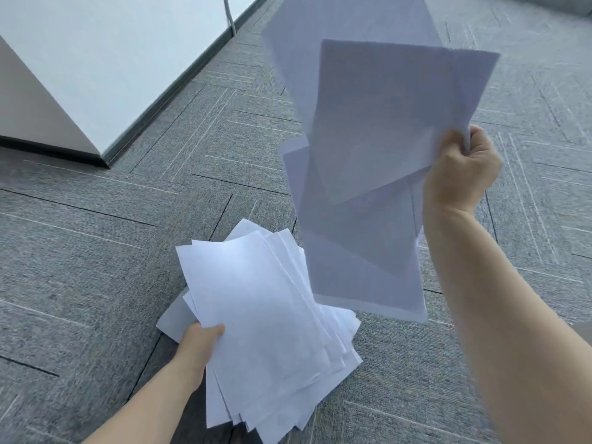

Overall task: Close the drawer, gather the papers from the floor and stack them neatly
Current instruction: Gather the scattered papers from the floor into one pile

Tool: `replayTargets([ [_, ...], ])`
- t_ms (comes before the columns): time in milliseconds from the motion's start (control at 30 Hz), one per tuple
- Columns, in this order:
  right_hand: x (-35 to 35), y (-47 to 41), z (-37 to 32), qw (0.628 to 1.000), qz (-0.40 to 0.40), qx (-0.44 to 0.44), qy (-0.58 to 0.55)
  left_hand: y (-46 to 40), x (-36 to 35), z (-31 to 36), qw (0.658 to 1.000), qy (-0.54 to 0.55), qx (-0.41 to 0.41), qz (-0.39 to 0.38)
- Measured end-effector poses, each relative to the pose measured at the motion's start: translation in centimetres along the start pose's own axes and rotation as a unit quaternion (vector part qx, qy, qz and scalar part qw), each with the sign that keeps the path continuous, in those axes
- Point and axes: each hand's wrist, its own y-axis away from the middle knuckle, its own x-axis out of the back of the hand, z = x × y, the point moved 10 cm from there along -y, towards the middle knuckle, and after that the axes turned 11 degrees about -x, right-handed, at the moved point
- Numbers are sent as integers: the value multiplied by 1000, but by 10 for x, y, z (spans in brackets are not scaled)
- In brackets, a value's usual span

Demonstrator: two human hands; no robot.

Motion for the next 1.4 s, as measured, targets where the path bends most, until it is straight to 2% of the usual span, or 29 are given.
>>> replayTargets([
  [167,-12,2,-6,999,-36,7,38,0,0,-2,1000,20,9,4],
  [300,-32,25,23,994,-92,-21,59,4,-4,3,999,39,10,11],
  [567,-48,87,137,970,-140,-192,59,3,-20,7,995,80,0,-64],
  [767,-49,109,174,953,-151,-260,46,10,-20,10,997,25,-27,-65],
  [1000,-38,99,177,957,-132,-254,38,3,-7,4,999,16,-22,-35],
  [1267,-22,53,110,990,-72,-117,42,-1,-3,-3,998,50,-5,-23],
  [1400,-25,47,73,994,-60,-72,47,-3,-1,-5,1000,27,-8,-7],
])
